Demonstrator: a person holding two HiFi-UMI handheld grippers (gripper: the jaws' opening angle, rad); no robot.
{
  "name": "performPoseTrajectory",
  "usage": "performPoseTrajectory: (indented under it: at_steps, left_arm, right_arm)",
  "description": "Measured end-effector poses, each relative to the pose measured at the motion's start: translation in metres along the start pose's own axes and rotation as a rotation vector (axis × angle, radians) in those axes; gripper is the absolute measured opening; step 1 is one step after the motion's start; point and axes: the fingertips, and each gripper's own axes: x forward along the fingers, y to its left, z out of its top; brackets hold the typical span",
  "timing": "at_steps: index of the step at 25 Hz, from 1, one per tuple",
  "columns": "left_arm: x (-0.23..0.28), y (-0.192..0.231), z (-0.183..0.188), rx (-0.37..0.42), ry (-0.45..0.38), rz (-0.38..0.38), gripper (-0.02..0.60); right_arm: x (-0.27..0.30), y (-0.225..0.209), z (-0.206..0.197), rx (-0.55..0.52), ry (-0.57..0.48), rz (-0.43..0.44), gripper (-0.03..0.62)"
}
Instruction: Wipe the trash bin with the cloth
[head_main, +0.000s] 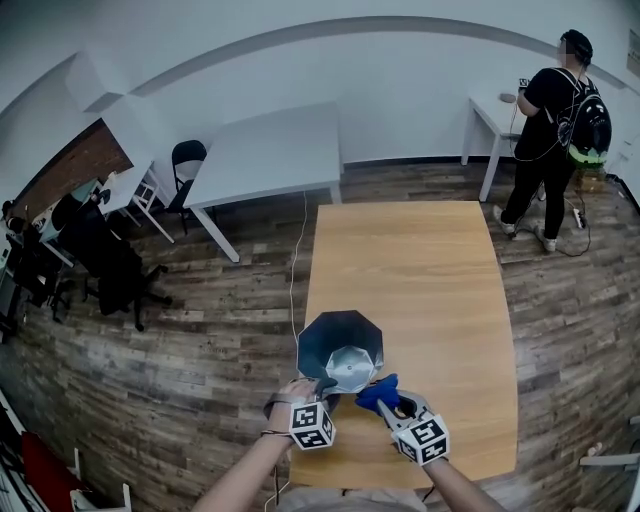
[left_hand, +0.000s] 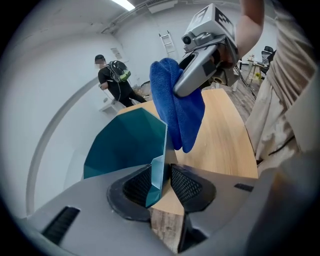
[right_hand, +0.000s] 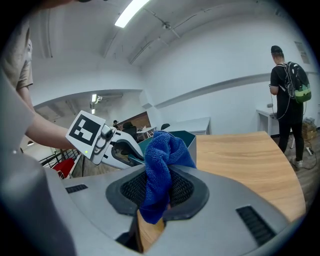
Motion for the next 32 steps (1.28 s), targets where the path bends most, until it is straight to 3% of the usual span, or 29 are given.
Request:
performPoseTrajectory:
  at_steps: [12,19,32]
  left_arm:
    - [0.000,-0.010,-0.001,0.173,0.030,-0.110,0.077]
    - [-0.002,-0.007,-0.001,0.213,-0.005,-0.107,0.058]
    - [-0.001,-0.007,-0.001,0.257,-0.027,-0.165,0.055]
  right_arm:
    - [0.039,-0.011,-0.005,0.065,0.008,0.005,0.080]
    - [0.062,-0.021,-0.022,0.114,0.030,-0.012,0.080]
    - [0.118,-0.068,-0.117,0.186,0.223,-0.063,0.080]
